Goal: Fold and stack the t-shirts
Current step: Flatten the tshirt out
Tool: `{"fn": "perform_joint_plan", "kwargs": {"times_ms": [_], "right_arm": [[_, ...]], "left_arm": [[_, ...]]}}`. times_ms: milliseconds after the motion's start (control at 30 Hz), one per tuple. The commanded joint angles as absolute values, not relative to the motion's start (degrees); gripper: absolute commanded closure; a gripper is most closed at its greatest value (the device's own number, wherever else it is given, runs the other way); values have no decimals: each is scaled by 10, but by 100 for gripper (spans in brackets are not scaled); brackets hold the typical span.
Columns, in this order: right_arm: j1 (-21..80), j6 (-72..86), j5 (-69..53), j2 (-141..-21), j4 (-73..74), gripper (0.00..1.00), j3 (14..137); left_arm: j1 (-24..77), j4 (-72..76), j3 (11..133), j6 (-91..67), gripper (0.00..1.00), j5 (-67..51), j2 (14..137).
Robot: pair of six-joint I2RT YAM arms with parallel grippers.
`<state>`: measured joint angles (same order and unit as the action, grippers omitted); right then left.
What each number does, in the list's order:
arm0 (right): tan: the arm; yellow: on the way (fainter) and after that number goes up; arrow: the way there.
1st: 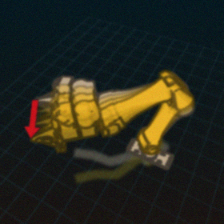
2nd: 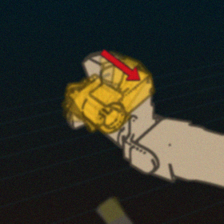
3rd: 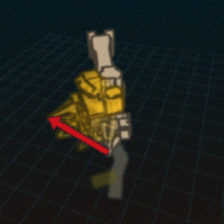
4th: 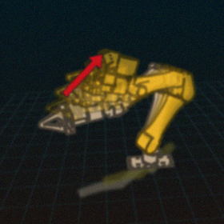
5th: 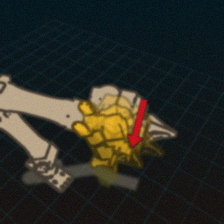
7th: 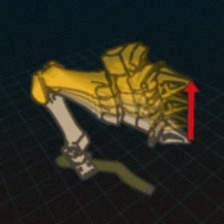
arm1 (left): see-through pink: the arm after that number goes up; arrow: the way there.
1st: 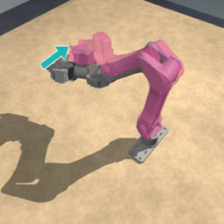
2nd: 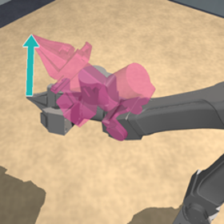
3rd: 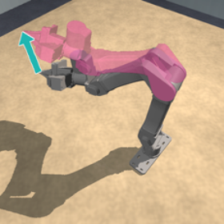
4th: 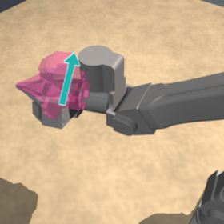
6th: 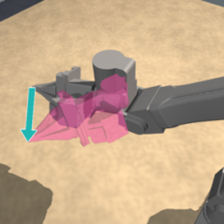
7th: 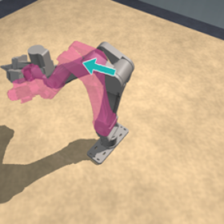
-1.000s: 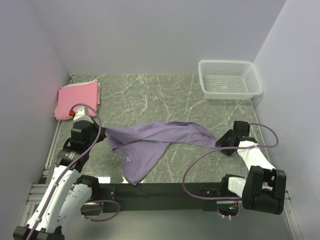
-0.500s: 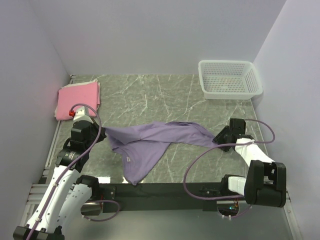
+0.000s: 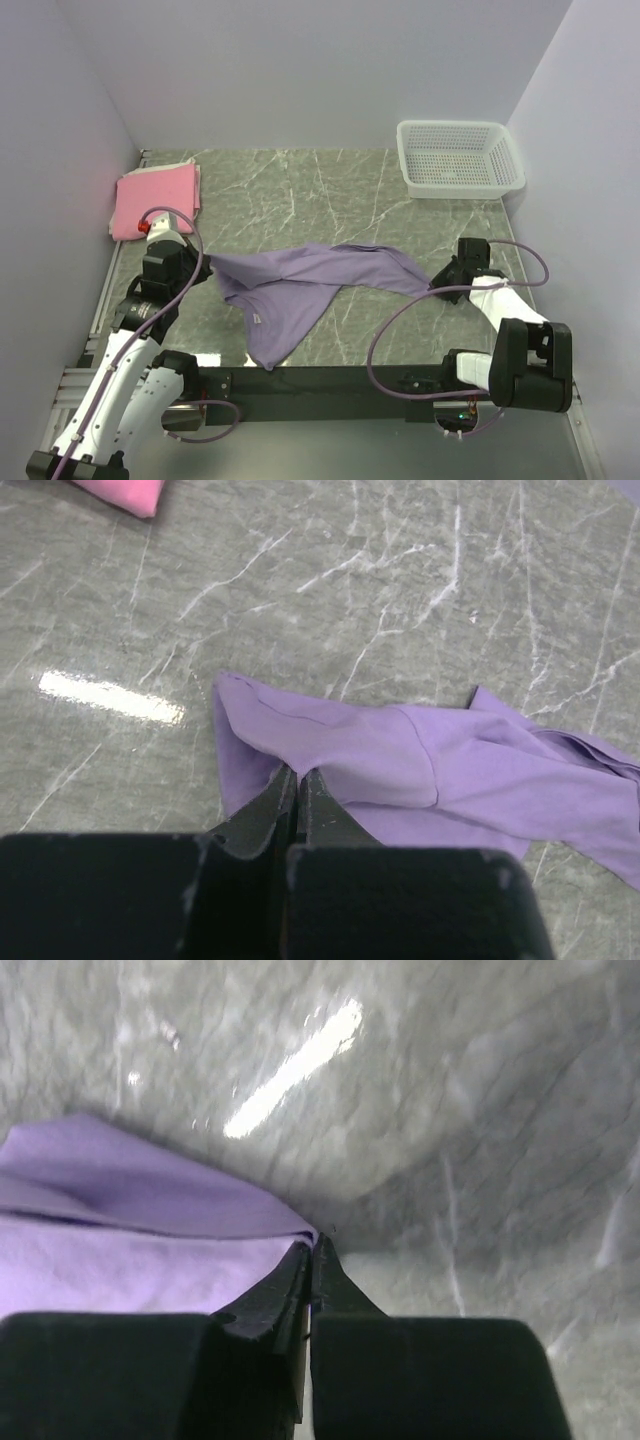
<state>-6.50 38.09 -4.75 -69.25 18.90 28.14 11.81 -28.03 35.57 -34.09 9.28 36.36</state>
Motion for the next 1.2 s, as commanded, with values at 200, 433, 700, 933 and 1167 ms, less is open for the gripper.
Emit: {"fn": "perform_joint_plan", "kwargs": {"times_ms": [200,433,700,933,1167], "right_arm": [[-56,401,-92,-633,287,100,523],[-60,379,-154,-675,329,100,865],[-93,359,-243,-646,319,100,1044],[-103,295,-200,-509,305,100,1016],[-88,215,-80,-468,360,100,1065]], "left_arm": [[99,-293,641,-311,99,181,519],[83,-345,1028,-284,99,190,676],[82,-278,1194,-244,99,127,631],[83,-265,1137,-220,99,129,468],[83,-336,1223,-199,99,117,463]]}}
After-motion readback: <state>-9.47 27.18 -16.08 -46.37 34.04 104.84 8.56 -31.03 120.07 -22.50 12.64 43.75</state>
